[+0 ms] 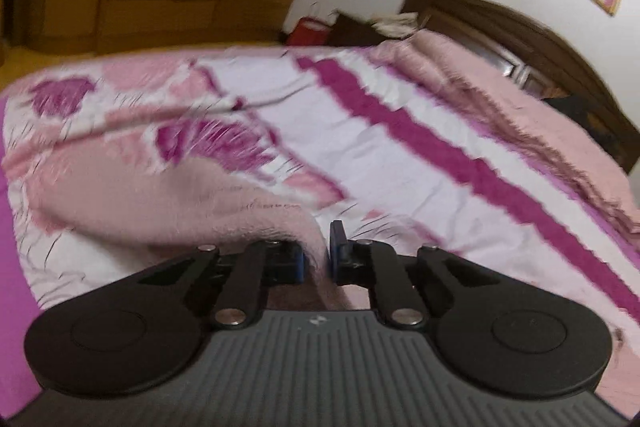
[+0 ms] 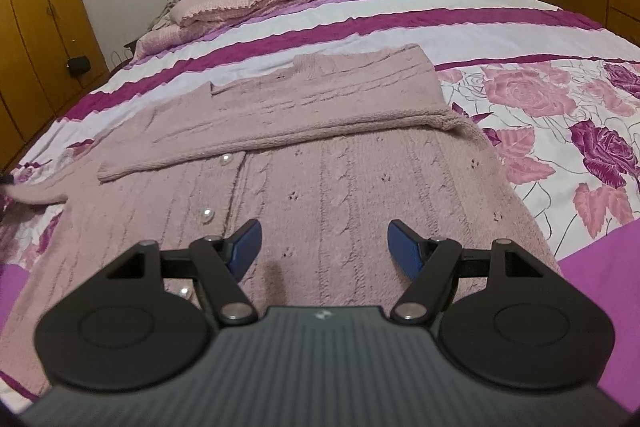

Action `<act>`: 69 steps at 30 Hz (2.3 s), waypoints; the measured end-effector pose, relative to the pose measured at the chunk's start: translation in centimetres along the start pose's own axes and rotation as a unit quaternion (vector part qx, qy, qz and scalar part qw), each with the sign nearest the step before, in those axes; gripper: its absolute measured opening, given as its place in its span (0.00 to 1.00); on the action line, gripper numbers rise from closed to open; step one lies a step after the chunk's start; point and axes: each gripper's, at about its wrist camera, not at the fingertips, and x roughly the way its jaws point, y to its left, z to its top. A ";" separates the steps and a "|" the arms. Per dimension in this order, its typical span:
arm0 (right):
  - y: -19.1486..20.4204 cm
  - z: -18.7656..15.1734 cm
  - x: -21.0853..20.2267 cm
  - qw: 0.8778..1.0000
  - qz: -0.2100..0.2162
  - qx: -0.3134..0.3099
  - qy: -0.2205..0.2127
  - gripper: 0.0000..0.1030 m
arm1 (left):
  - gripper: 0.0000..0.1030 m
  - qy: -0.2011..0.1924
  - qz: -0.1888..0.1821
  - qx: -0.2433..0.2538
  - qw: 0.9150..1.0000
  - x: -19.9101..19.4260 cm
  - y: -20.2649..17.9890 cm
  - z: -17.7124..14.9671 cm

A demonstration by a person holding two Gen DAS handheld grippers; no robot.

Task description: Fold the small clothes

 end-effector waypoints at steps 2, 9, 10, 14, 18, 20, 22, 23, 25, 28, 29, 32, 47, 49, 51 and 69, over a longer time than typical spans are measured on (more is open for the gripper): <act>-0.1 0.0 -0.2 1.000 0.003 0.002 -0.003 0.69 | 0.13 -0.011 -0.016 0.009 1.000 -1.0 -1.4 0.6; -0.6 0.8 -0.7 1.000 -0.004 -0.009 -0.012 0.69 | 0.13 -0.042 -0.084 0.031 0.995 -4.7 -7.2 1.9; -0.8 1.0 -0.7 1.000 -0.004 -0.009 -0.013 0.69 | 0.13 -0.043 -0.094 0.034 0.994 -5.2 -7.9 1.9; -1.3 1.8 -0.8 1.000 0.000 -0.002 -0.026 0.69 | 0.13 -0.051 -0.129 0.054 0.989 -7.2 -11.3 1.9; -1.8 2.1 -0.8 0.999 0.006 0.008 -0.032 0.69 | 0.13 -0.060 -0.155 0.077 0.983 -9.2 -15.1 1.2; -2.1 2.3 -0.6 0.999 0.010 0.016 -0.029 0.69 | 0.13 -0.062 -0.169 0.089 0.980 -10.0 -17.1 0.8; -2.2 2.5 -0.5 0.999 0.010 0.018 -0.028 0.69 | 0.13 -0.061 -0.183 0.106 0.975 -10.6 -19.4 0.2; -2.3 2.6 -0.4 0.999 0.009 0.017 -0.029 0.69 | 0.13 -0.058 -0.189 0.113 0.974 -10.8 -20.6 -0.2; -2.5 2.7 -0.4 0.999 0.010 0.021 -0.033 0.69 | 0.13 -0.046 -0.202 0.123 0.971 -11.0 -22.8 -1.3; -3.3 2.9 -0.2 0.999 0.014 0.036 -0.035 0.69 | 0.13 -0.023 -0.221 0.138 0.965 -10.8 -26.1 -3.7; -3.7 2.9 -0.2 0.998 0.013 0.040 -0.036 0.69 | 0.13 -0.015 -0.226 0.144 0.963 -10.7 -27.1 -4.5; -4.6 2.8 0.1 0.998 0.007 0.045 -0.034 0.69 | 0.13 0.014 -0.236 0.164 0.958 -9.7 -29.7 -7.6; -7.7 1.5 1.7 0.997 0.001 0.077 -0.010 0.69 | 0.21 0.198 -0.215 0.245 0.924 -1.4 -33.2 -19.4; -7.6 1.5 1.6 0.997 0.003 0.073 -0.011 0.69 | 0.30 0.214 -0.211 0.245 0.922 -1.2 -33.1 -19.9; -7.4 1.6 1.4 0.997 0.005 0.072 -0.012 0.69 | 0.38 0.216 -0.215 0.241 0.921 -1.7 -32.6 -19.7; 0.7 4.5 1.1 0.994 0.110 -0.003 -0.001 0.69 | 0.53 0.211 -0.067 0.224 0.949 -8.5 -16.9 -13.9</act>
